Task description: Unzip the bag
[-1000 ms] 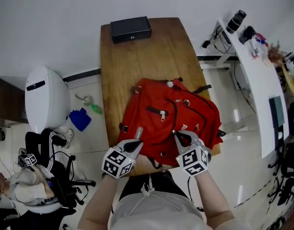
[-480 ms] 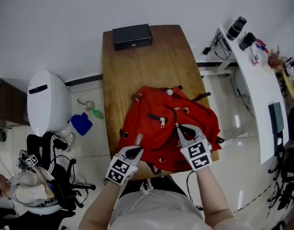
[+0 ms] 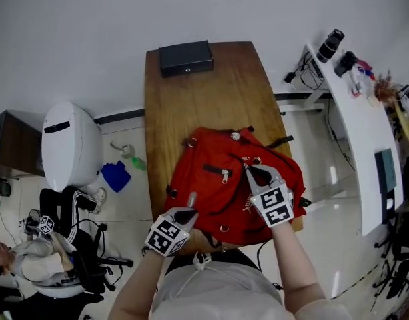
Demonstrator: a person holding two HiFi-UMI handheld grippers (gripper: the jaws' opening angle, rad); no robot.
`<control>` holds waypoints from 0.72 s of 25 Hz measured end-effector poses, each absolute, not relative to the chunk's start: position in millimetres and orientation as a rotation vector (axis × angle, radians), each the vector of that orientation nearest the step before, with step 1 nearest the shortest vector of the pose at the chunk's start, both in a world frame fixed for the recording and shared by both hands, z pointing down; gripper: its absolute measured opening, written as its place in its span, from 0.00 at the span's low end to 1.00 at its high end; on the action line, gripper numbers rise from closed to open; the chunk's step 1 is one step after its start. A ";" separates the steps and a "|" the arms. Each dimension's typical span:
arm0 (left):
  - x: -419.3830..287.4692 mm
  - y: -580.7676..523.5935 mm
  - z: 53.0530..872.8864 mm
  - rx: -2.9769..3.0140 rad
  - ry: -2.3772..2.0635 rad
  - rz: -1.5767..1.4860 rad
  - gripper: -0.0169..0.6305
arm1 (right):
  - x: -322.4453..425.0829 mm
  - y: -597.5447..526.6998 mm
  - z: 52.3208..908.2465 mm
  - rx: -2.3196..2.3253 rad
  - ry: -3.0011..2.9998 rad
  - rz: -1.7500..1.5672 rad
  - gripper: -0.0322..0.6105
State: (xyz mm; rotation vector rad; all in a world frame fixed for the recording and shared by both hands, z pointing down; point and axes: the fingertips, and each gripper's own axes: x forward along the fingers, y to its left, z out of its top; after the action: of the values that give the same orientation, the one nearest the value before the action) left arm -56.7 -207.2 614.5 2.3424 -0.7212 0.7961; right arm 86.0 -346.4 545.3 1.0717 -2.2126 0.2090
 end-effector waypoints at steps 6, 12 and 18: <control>-55.1 -206.7 614.9 2.317 -0.705 0.787 0.04 | 85.0 -356.4 545.8 1.060 -2.239 0.251 0.09; -57.6 -205.3 614.2 2.294 -0.710 0.739 0.04 | 103.8 -351.3 522.7 1.195 -2.273 0.182 0.12; -73.2 -208.9 586.4 2.375 -0.811 0.663 0.04 | 130.2 -330.7 487.8 1.367 -2.347 0.258 0.06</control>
State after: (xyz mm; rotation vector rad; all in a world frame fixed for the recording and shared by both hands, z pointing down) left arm -73.2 -208.9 586.4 2.3754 -0.8113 0.6625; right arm 130.2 -330.7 487.8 1.3666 -2.3472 0.2581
